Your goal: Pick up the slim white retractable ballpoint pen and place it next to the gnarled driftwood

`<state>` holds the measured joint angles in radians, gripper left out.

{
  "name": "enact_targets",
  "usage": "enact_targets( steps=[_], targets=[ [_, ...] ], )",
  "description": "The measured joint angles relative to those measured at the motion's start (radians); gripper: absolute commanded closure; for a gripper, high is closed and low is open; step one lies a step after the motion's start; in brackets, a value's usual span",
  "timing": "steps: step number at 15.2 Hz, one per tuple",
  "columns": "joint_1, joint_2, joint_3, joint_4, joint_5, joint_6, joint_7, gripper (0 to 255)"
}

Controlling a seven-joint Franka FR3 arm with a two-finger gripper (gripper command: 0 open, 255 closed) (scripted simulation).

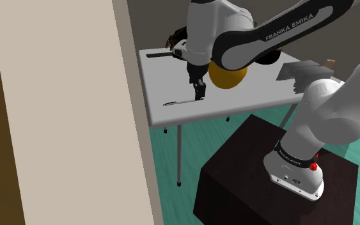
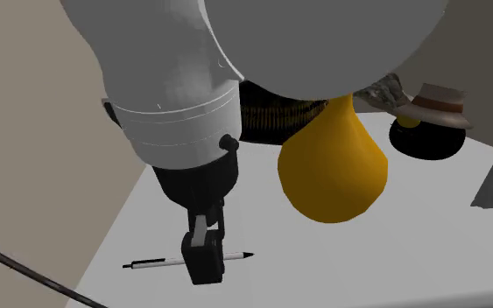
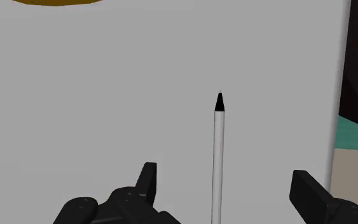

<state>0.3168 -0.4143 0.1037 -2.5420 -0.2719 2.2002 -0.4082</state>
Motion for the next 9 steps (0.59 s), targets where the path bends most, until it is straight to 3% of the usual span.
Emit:
enact_targets(
  steps=[9],
  targets=[
    [-0.012,0.083,0.000,-0.046,-0.045,0.139,0.009,0]
  ],
)
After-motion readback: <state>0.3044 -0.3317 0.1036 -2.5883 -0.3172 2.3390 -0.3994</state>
